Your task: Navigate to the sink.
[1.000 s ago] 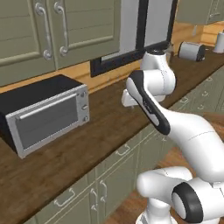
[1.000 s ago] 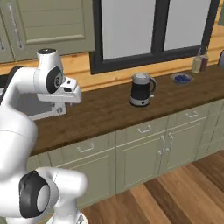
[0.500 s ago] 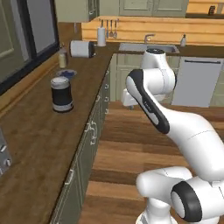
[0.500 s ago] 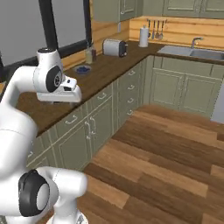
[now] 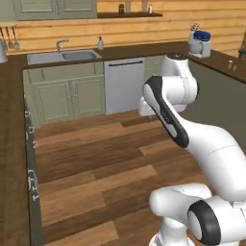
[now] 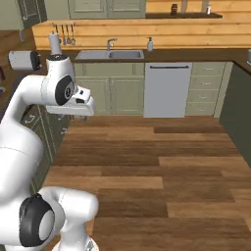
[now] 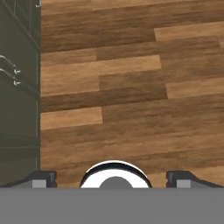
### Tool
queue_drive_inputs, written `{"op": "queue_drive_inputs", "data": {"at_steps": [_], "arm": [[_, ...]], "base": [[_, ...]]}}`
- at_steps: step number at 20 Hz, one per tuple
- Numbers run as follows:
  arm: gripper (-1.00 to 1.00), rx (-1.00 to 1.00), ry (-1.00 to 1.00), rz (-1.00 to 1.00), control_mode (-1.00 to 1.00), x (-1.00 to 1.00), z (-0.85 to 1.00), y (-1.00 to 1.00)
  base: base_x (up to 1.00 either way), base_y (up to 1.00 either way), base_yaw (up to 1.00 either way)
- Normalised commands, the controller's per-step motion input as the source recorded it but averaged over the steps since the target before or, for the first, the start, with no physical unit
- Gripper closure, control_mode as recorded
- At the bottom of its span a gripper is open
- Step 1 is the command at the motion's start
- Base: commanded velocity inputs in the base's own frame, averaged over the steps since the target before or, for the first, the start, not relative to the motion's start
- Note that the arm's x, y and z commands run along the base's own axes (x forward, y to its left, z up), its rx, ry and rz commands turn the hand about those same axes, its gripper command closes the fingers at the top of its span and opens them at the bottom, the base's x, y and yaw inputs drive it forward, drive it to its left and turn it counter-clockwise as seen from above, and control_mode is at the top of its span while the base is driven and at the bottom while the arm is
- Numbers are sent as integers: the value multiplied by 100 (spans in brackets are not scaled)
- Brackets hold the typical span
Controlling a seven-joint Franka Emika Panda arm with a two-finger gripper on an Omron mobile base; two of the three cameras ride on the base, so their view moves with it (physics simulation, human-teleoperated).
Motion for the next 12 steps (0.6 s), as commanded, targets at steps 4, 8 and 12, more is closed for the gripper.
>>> {"op": "queue_drive_inputs", "data": {"at_steps": [4, 8, 12], "arm": [[-100, 0, 0, 0, 100, 0, 0, 0], [-100, 0, 0, 0, 100, 0, 0, 0], [-100, 0, 0, 0, 100, 0, 0, 0]], "base": [[100, 21, -16], [100, 0, 0], [100, 0, 7]]}}
